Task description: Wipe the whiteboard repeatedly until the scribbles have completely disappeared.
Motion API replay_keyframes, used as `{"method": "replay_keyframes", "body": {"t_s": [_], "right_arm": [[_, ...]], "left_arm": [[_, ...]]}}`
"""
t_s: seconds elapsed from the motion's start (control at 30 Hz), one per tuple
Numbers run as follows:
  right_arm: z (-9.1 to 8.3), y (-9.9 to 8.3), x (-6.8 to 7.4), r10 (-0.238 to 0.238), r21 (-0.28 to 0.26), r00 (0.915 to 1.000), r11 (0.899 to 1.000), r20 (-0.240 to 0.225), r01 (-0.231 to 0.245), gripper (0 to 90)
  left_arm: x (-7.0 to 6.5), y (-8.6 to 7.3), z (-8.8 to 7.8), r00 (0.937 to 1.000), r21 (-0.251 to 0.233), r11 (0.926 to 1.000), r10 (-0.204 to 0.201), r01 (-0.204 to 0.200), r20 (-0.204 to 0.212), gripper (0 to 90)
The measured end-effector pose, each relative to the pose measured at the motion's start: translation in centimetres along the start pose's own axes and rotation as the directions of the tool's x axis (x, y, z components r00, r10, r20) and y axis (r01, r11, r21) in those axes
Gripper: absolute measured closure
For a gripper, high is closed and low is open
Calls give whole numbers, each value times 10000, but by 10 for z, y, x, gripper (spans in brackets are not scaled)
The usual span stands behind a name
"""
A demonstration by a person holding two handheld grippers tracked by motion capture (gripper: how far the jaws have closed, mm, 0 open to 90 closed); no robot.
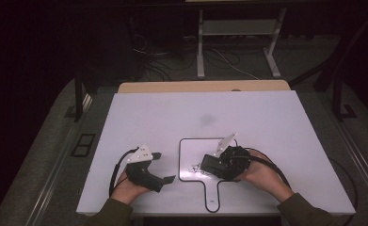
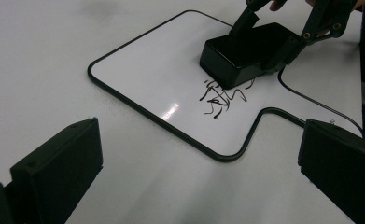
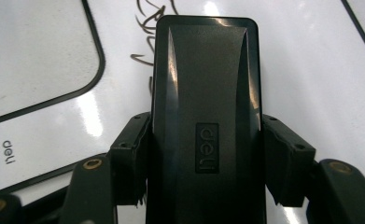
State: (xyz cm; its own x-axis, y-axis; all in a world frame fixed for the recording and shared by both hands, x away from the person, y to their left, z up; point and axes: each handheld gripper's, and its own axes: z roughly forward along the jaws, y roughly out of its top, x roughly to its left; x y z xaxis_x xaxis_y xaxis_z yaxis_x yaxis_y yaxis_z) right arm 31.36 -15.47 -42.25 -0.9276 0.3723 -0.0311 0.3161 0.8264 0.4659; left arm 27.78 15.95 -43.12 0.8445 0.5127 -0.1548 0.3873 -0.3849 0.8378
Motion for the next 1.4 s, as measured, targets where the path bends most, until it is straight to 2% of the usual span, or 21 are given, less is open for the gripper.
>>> {"method": "replay_keyframes", "body": {"t_s": [0.57,0.77,1.0,1.03,1.07,1.13,1.17,1.4], "right_arm": [[0,4,19,-475,145,9986,9987,-239,479,386],[1,4,12,-406,111,9988,9991,-256,409,387],[0,2,1,-10,71,10000,10000,-97,11,387],[0,1,-2,-166,141,9999,9998,6,166,386],[0,1,-3,52,95,10000,9999,36,-52,386],[-1,0,-7,-23,136,9999,9999,107,21,387],[-1,0,-6,269,76,9996,9996,68,-269,386],[-2,-4,-18,502,114,9982,9987,314,-506,387]], "left_arm": [[0,0,0,10000,-20,10000,-21,21,-8,0],[0,0,0,10000,-6,10000,-7,7,-8,0],[0,0,0,10000,-8,10000,-9,9,-12,0],[0,0,0,10000,-7,10000,-13,13,-11,0],[0,0,0,10000,-6,10000,-10,10,-12,0],[0,0,0,10000,-14,10000,-18,18,-10,0],[0,0,0,10000,-7,10000,-3,3,-14,0],[0,0,0,10000,-13,10000,-29,29,-10,0]]}}
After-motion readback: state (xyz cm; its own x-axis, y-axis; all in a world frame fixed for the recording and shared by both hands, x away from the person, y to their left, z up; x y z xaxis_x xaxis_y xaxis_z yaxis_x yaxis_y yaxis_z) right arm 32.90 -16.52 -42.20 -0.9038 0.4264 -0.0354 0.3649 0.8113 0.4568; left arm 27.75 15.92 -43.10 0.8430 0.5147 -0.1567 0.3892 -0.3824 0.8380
